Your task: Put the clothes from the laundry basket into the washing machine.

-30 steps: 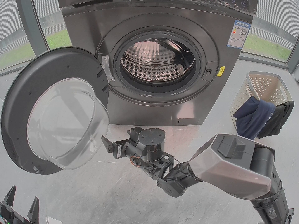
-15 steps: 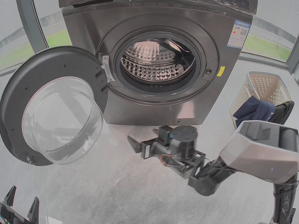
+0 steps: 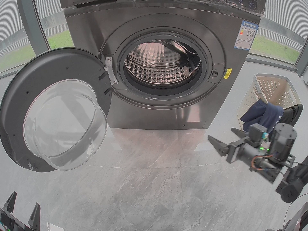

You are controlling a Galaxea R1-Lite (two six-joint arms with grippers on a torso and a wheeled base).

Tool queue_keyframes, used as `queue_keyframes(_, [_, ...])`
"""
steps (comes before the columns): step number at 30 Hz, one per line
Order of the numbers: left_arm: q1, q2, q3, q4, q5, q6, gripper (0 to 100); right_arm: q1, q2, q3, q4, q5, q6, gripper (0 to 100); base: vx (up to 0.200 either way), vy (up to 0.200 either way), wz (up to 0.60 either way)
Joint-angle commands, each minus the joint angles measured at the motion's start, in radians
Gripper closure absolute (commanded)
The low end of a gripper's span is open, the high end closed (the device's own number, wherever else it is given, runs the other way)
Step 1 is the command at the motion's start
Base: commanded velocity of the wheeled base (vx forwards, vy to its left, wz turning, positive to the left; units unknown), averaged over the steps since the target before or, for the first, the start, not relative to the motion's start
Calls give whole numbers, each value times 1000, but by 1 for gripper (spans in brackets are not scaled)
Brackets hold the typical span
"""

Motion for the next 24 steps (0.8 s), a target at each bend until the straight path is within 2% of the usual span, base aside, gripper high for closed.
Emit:
queue_keyframes(1, [0,-7,16,0,1,-2,0,-246,-586,331,70,11,-65,0,0,0,0])
queue_keyframes(5, [1,-7,16,0,1,-2,0,-296,-818,331,276,13,-110,0,0,0,0])
queue_keyframes(7, [4,-8,16,-1,4,-5,0,-339,-951,331,435,17,-128,0,0,0,0])
queue_keyframes(10, [4,-8,16,0,5,-7,0,-381,-1256,331,759,24,-142,0,0,0,0])
queue_keyframes(11, [4,-8,16,-1,5,-7,0,-384,-1287,331,790,24,-144,0,0,0,0])
queue_keyframes(12, [3,-8,16,-1,4,-7,0,-391,-1444,331,948,24,-144,0,0,0,0])
queue_keyframes(14, [0,-5,16,0,4,-4,0,-393,-1617,326,1138,22,-144,0,0,0,0])
queue_keyframes(15, [0,-5,16,0,4,-4,0,-393,-1617,326,1138,22,-144,0,0,0,0])
queue_keyframes(16, [-2,1,16,-1,2,1,0,-396,-1652,331,1228,10,-118,0,0,0,0])
queue_keyframes(18, [-3,5,16,-1,2,1,0,-399,-1626,331,1184,-3,-99,0,0,0,0])
queue_keyframes(21, [-3,5,16,0,2,1,0,-401,-1632,331,1205,-65,-99,0,0,0,0])
queue_keyframes(22, [-3,5,16,0,2,1,0,-401,-1632,331,1205,-65,-99,0,0,0,0])
queue_keyframes(24, [-3,5,16,-1,2,1,0,-401,-1632,331,1231,-150,-93,0,0,0,0])
